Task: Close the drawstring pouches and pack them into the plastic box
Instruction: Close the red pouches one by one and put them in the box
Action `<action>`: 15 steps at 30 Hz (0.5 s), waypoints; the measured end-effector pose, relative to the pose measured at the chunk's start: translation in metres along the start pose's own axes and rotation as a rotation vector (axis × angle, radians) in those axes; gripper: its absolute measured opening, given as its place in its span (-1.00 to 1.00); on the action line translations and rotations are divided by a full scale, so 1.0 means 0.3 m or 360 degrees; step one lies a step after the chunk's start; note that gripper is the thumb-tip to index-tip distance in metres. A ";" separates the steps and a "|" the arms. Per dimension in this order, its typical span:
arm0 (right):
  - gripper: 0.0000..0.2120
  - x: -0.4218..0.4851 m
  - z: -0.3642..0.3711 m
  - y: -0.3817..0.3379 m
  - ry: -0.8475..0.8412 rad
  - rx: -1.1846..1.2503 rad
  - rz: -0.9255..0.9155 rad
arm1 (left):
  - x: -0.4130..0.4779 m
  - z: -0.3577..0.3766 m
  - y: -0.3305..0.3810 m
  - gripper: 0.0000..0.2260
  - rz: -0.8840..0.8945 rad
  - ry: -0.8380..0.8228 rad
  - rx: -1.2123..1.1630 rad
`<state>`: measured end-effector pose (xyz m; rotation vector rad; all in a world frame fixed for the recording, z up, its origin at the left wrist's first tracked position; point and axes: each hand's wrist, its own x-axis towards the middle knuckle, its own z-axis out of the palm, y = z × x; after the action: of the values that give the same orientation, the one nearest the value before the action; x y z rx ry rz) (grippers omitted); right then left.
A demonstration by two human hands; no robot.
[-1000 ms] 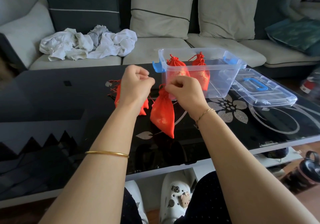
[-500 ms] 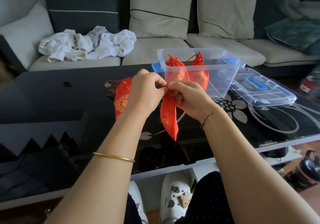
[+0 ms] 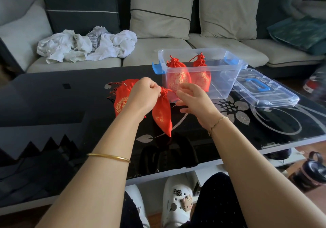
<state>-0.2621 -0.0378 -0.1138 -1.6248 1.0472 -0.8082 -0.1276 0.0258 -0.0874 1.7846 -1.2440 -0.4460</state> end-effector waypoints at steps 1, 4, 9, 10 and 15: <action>-0.53 -0.008 0.002 -0.001 -0.0017 -0.0088 -0.0043 | 0.000 -0.004 0.007 -0.85 -0.0028 -0.0021 -0.0084; -0.60 -0.029 0.039 0.008 0.0095 -0.0620 -0.0288 | -0.003 -0.004 0.031 -0.88 -0.0070 -0.0089 -0.0295; -0.81 -0.034 -0.034 -0.031 0.0229 -0.0868 -0.0389 | 0.007 0.007 0.067 -0.87 -0.0048 -0.0103 -0.0489; -0.80 -0.038 -0.062 -0.052 0.0192 -0.0838 -0.0385 | 0.019 0.010 0.075 -0.88 -0.0058 -0.0058 -0.0518; -0.82 0.056 -0.250 -0.211 0.0385 -0.0843 -0.0553 | 0.123 0.039 0.155 -0.81 -0.0115 0.0098 -0.0469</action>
<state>-0.3058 -0.0739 -0.0318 -2.2435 1.2370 -1.0336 -0.1461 -0.0169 -0.0486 1.5828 -1.0161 -0.5795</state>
